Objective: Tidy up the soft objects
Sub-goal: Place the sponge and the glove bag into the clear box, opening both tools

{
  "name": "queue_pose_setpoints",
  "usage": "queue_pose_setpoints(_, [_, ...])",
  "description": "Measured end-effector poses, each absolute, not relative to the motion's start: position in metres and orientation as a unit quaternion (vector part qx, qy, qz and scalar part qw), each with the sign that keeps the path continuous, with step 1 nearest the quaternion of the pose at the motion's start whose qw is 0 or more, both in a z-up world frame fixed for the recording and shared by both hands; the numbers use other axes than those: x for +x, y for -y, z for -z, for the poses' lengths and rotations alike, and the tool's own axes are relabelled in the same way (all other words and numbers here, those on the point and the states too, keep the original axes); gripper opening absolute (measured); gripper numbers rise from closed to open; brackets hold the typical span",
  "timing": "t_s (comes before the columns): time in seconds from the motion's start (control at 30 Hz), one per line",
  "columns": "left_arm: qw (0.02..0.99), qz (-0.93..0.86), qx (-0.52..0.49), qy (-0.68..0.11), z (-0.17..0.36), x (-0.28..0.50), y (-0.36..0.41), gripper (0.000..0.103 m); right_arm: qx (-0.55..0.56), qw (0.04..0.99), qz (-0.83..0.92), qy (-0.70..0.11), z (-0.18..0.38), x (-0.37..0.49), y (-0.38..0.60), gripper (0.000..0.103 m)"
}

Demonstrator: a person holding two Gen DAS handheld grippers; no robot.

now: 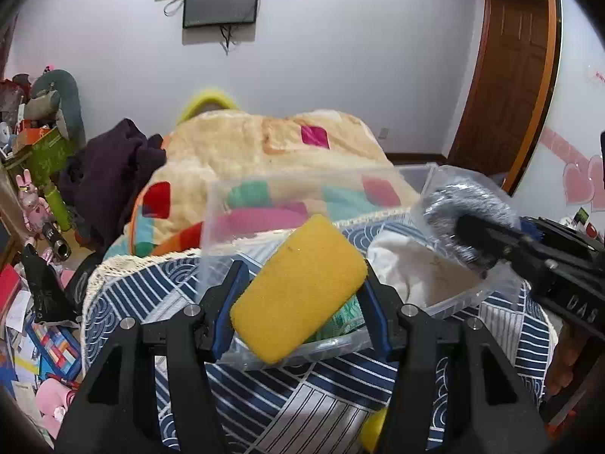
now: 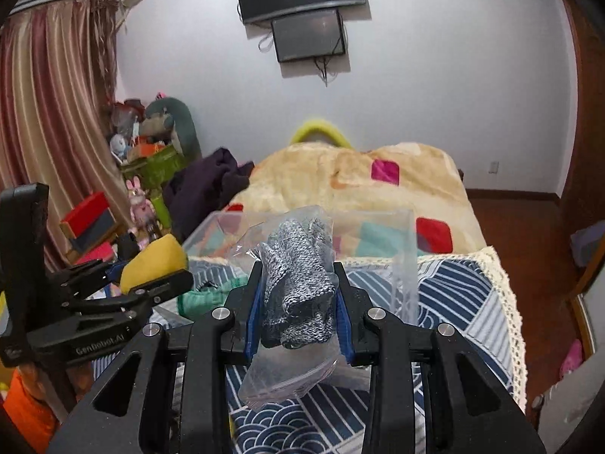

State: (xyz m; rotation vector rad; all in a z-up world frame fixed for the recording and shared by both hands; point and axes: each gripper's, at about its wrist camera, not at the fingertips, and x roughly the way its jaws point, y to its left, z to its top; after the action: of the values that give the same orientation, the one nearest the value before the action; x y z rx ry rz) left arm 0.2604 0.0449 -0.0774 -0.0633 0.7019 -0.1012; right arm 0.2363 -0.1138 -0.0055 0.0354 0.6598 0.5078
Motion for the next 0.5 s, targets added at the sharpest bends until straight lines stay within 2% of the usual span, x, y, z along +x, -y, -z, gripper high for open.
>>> queue_pose_setpoints(0.17, [0.932, 0.051, -0.025, -0.358, 0.089, 0.271, -0.036, 0.056, -0.007, 0.906, -0.247, -0.344, 0.021, 0.239, 0.102, 0.031])
queue_pose_setpoints(0.33, [0.926, 0.057, -0.026, -0.373, 0.094, 0.274, -0.035, 0.062, -0.025, 0.907, -0.236, -0.347, 0.025, 0.238, 0.102, 0.035])
queue_pose_setpoints(0.5, [0.928, 0.058, -0.039, -0.365, 0.087, 0.266, -0.04, 0.071, -0.042, 0.915, -0.224, -0.332, 0.017, 0.23, 0.105, 0.058])
